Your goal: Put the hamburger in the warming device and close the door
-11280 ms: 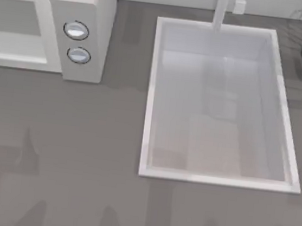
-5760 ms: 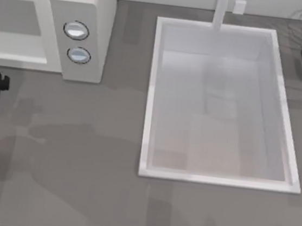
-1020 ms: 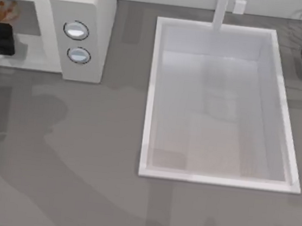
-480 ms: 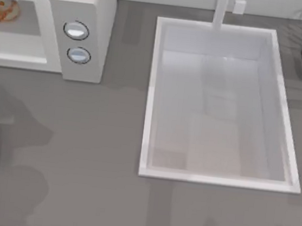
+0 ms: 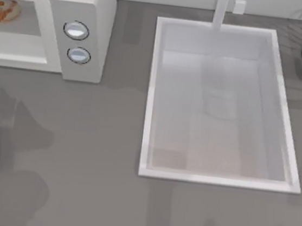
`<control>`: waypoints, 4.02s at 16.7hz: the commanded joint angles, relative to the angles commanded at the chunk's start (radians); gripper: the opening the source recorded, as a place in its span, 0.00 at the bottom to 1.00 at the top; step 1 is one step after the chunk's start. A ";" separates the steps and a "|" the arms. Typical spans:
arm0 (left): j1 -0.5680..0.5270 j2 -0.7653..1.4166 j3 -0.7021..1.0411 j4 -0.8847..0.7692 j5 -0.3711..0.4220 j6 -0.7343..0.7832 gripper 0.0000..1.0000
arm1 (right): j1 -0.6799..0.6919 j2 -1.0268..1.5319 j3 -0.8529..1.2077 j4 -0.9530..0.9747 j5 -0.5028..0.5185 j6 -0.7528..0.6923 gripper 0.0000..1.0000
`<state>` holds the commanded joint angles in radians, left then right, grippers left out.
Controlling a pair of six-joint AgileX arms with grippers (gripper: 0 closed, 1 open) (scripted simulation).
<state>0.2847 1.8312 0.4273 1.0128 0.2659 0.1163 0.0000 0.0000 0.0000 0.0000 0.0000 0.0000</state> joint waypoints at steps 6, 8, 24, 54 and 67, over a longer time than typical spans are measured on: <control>-0.001 -0.203 0.071 -0.285 -0.002 -0.001 1.00 | 0.000 0.000 0.000 0.000 0.000 0.000 1.00; -0.001 -0.288 0.099 -0.419 -0.003 -0.001 1.00 | 0.000 0.000 0.000 0.000 0.000 0.000 1.00; -0.045 -0.620 0.059 -0.642 -0.049 -0.021 1.00 | 0.000 0.000 0.000 0.000 0.000 0.000 1.00; -0.285 -1.831 -0.427 -1.013 -0.266 -0.116 0.32 | 0.000 0.000 0.000 0.000 0.000 0.000 1.00; -0.285 -1.831 -0.427 -1.013 -0.266 -0.116 0.00 | 0.000 0.000 0.000 0.000 0.000 0.000 1.00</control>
<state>0.0001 0.0003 0.0003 0.0001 0.0001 0.0000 0.0000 0.0000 0.0000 0.0000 0.0000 0.0000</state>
